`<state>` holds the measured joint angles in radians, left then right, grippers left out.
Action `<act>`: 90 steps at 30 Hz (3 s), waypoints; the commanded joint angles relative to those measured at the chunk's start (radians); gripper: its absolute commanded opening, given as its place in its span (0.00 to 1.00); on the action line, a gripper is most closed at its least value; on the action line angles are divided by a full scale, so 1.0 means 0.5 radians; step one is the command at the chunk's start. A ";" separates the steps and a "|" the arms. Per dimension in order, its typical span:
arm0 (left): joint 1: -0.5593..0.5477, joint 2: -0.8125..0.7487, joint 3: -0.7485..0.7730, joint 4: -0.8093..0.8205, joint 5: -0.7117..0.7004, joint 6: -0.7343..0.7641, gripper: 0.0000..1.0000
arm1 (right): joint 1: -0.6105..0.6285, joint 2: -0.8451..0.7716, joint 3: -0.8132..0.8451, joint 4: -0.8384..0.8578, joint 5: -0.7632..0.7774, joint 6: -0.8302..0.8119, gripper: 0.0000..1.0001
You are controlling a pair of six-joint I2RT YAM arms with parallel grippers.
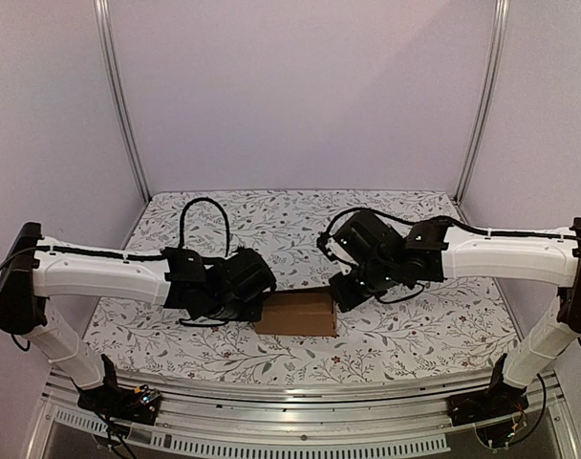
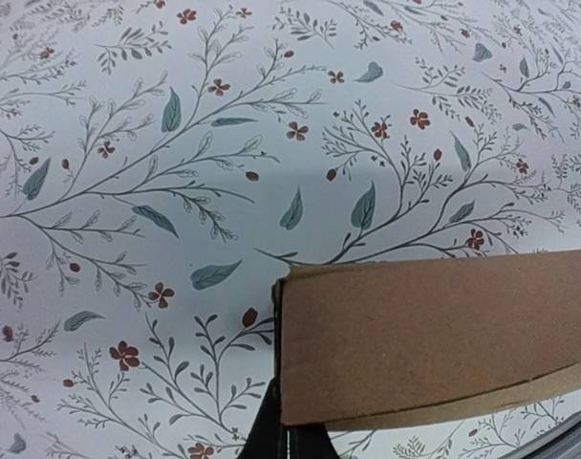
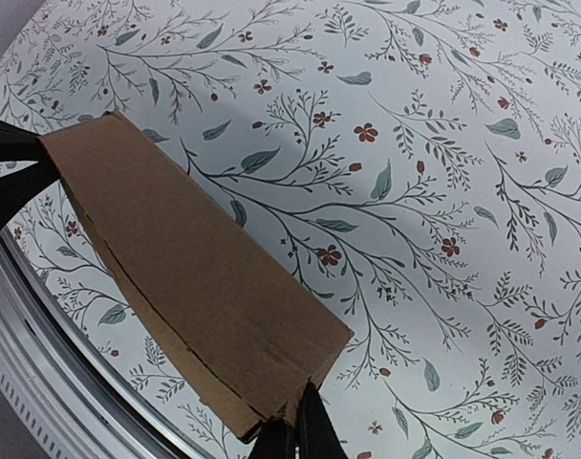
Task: Fold the paper box
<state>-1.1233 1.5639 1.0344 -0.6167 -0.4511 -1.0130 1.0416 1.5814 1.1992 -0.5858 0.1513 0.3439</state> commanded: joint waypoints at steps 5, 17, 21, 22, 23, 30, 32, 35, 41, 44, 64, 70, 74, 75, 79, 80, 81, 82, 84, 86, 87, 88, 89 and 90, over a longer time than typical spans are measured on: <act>-0.039 0.096 -0.021 -0.171 0.029 0.042 0.00 | -0.139 0.034 0.139 -0.193 -0.473 0.106 0.00; -0.054 0.110 -0.009 -0.182 -0.004 0.049 0.00 | -0.244 0.099 0.138 -0.167 -0.777 0.317 0.00; -0.062 0.123 0.007 -0.193 -0.017 0.050 0.00 | -0.263 0.117 0.151 -0.164 -0.819 0.375 0.00; -0.063 0.124 0.010 -0.193 -0.022 0.047 0.00 | -0.266 0.115 0.150 -0.162 -0.818 0.383 0.00; -0.065 0.129 0.011 -0.193 -0.026 0.047 0.00 | -0.264 0.114 0.151 -0.160 -0.817 0.400 0.00; -0.078 0.148 0.024 -0.193 -0.047 0.044 0.00 | -0.310 0.122 0.125 -0.107 -0.889 0.525 0.00; -0.082 0.153 0.031 -0.198 -0.056 0.048 0.00 | -0.329 0.126 0.118 -0.096 -0.921 0.549 0.00; -0.088 0.164 0.039 -0.209 -0.080 0.052 0.00 | -0.367 0.123 0.100 -0.083 -0.986 0.583 0.00; -0.100 0.184 0.059 -0.229 -0.117 0.056 0.00 | -0.414 0.143 0.077 -0.034 -1.102 0.643 0.00; -0.104 0.196 0.066 -0.241 -0.134 0.059 0.00 | -0.429 0.163 0.074 -0.011 -1.169 0.673 0.00; -0.116 0.288 0.140 -0.293 -0.198 0.094 0.00 | -0.563 0.245 0.020 0.122 -1.490 0.776 0.00; -0.116 0.296 0.143 -0.297 -0.201 0.090 0.00 | -0.565 0.250 0.013 0.138 -1.489 0.800 0.00; -0.117 0.297 0.144 -0.304 -0.205 0.087 0.00 | -0.567 0.258 -0.009 0.140 -1.459 0.787 0.00; -0.119 0.296 0.142 -0.305 -0.205 0.084 0.00 | -0.564 0.256 -0.023 0.140 -1.443 0.784 0.00; -0.119 0.293 0.142 -0.310 -0.205 0.075 0.00 | -0.563 0.239 -0.065 0.127 -1.360 0.762 0.00; -0.119 0.292 0.143 -0.309 -0.205 0.073 0.00 | -0.560 0.236 -0.077 0.129 -1.341 0.758 0.00; -0.119 0.294 0.146 -0.307 -0.205 0.070 0.00 | -0.558 0.229 -0.090 0.137 -1.324 0.755 0.00; -0.119 0.296 0.148 -0.307 -0.203 0.069 0.00 | -0.556 0.223 -0.099 0.138 -1.300 0.756 0.00; -0.119 0.299 0.152 -0.307 -0.199 0.071 0.00 | -0.535 0.210 -0.109 0.142 -1.255 0.752 0.00; -0.119 0.303 0.158 -0.311 -0.194 0.071 0.00 | -0.518 0.196 -0.123 0.148 -1.223 0.751 0.00; -0.122 0.308 0.163 -0.313 -0.191 0.071 0.00 | -0.510 0.193 -0.129 0.147 -1.201 0.749 0.00; -0.123 0.310 0.166 -0.315 -0.190 0.071 0.00 | -0.500 0.186 -0.137 0.145 -1.174 0.742 0.00; -0.122 0.311 0.170 -0.319 -0.190 0.072 0.00 | -0.494 0.180 -0.142 0.143 -1.148 0.735 0.00; -0.125 0.311 0.172 -0.320 -0.190 0.071 0.00 | -0.486 0.170 -0.152 0.138 -1.131 0.731 0.00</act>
<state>-1.1652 1.6707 1.1294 -0.7303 -0.6231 -0.9733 0.7734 1.6703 1.1648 -0.4915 -0.4965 0.7177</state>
